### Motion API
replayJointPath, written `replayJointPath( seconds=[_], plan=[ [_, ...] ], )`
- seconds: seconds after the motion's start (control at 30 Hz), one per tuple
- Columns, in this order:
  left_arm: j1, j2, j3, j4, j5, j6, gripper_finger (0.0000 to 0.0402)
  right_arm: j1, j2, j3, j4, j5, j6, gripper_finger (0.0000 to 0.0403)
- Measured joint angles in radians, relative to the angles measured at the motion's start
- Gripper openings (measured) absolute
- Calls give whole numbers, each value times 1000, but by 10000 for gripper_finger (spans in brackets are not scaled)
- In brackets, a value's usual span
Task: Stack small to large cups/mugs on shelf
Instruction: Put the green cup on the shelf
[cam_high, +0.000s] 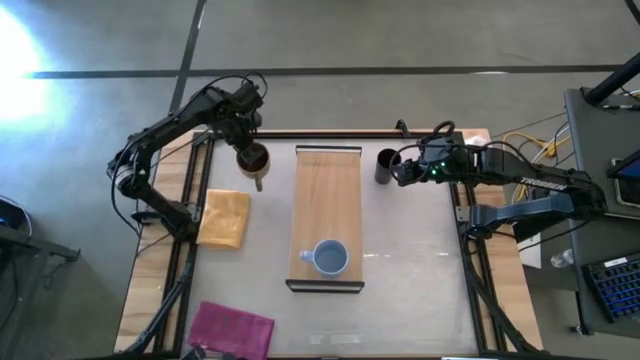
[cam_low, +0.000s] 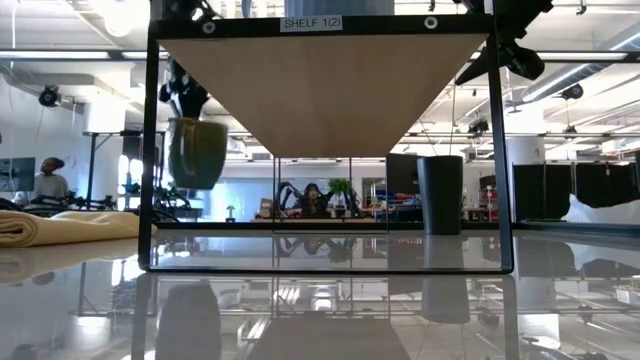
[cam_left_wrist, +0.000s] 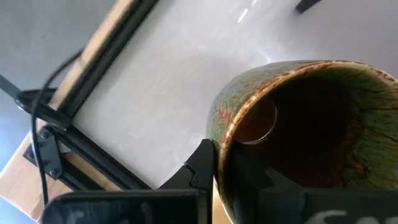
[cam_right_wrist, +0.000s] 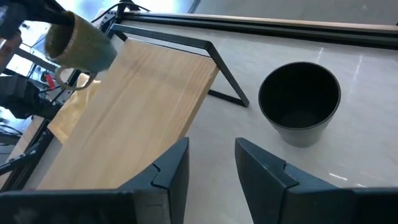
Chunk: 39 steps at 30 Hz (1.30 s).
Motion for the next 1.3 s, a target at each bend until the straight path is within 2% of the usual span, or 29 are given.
replayJointPath(
  seconds=[0.33,0.53,0.73,0.9,1.17,1.3],
  plan=[
    [-87,-6,221,-138,3,-78,7,0,0,0,0,0,-11,123],
    [-149,41,379,-215,9,-119,7,-1,0,0,0,-4,-18,123],
    [-238,93,532,-222,103,-155,7,-7,0,0,0,-43,-11,123],
    [-316,150,637,-230,127,-159,7,-13,0,0,1,-53,-11,123],
    [-416,227,688,-238,143,-152,7,-40,0,0,25,-55,-41,123],
    [-461,257,698,-221,147,-143,7,-67,4,-1,79,-93,-66,122]
  ],
)
